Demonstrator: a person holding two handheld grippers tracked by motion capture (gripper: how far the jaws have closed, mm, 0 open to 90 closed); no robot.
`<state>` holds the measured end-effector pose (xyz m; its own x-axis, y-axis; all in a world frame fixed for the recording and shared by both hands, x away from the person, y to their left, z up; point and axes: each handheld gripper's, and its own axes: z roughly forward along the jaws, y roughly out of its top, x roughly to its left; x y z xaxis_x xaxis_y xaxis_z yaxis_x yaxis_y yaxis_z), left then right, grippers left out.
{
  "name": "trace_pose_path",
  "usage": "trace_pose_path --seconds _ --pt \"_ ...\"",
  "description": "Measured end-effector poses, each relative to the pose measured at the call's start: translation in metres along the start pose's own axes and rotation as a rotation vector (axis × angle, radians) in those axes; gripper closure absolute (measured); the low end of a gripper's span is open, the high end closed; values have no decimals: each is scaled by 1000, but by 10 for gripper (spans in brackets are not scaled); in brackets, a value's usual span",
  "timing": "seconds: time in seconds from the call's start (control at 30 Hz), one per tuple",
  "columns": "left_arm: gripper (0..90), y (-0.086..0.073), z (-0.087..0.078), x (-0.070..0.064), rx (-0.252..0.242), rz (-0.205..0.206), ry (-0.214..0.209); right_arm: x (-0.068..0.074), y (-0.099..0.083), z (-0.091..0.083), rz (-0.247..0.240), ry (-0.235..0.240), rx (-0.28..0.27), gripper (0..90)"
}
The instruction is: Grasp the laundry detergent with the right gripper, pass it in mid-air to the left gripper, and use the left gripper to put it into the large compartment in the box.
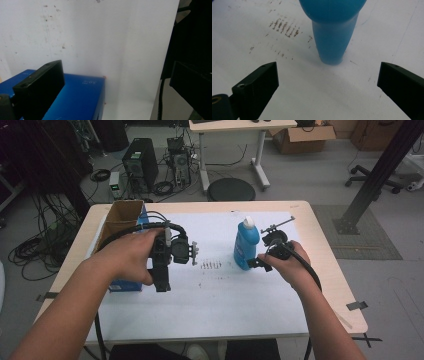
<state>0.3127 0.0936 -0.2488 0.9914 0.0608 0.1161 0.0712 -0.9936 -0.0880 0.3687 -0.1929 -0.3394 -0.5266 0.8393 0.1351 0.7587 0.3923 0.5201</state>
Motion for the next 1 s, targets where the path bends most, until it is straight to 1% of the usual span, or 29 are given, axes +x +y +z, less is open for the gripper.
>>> trace_pose_path --seconds 0.03,0.1,0.13,0.17,0.2,0.3,0.33,0.37,0.5,0.53,0.57,0.67,0.73,0.8,0.87,0.9,0.97,1.0 --pt "2 -1 1 0 -6 -8 0 -1 -1 2 4 -7 -23 37" --pt "2 -1 1 0 0 -4 -3 -2 -2 4 3 -13 -48 37" --pt "2 -1 1 0 0 -4 -3 -2 -2 4 3 -13 -48 37" --pt "2 -1 2 0 -2 -6 -4 -2 -4 6 -4 -21 -75 34" --pt "2 -1 2 0 -1 -5 -5 -2 -4 7 -6 -26 -88 33" --pt "2 -1 3 1 2 -2 -4 -3 -6 11 -7 -28 -124 31" --pt "2 0 3 1 5 0 -5 -3 -6 11 -7 -28 -124 31" --pt "2 0 3 0 4 0 -6 -3 -7 14 -9 -31 -146 30" --pt "2 0 3 0 6 0 -6 -3 -9 19 -18 -30 -177 29" --pt "2 0 3 0 6 0 -6 -3 -9 19 -18 -30 -177 29" --pt "2 -1 4 -1 5 -3 -7 -2 -10 22 -18 -29 -192 29" --pt "2 -1 3 0 6 2 -6 -2 -11 25 -20 -28 -203 28" --pt "2 -1 3 0 10 -4 -6 -2 -12 30 -26 -27 -228 26" --pt "2 -2 2 0 7 1 -4 -1 -12 34 -30 -39 -240 24" --pt "3 -2 2 0 8 0 -2 -1 -13 35 -30 -41 -249 23" --pt "2 -1 1 0 10 3 -1 -2 -13 39 -23 -36 -265 23" --pt "2 -1 1 -1 9 -1 -4 -1 -13 41 -22 -44 -284 22" --pt "2 -1 1 -1 9 -1 -4 -1 -13 41 -22 -44 -284 22"
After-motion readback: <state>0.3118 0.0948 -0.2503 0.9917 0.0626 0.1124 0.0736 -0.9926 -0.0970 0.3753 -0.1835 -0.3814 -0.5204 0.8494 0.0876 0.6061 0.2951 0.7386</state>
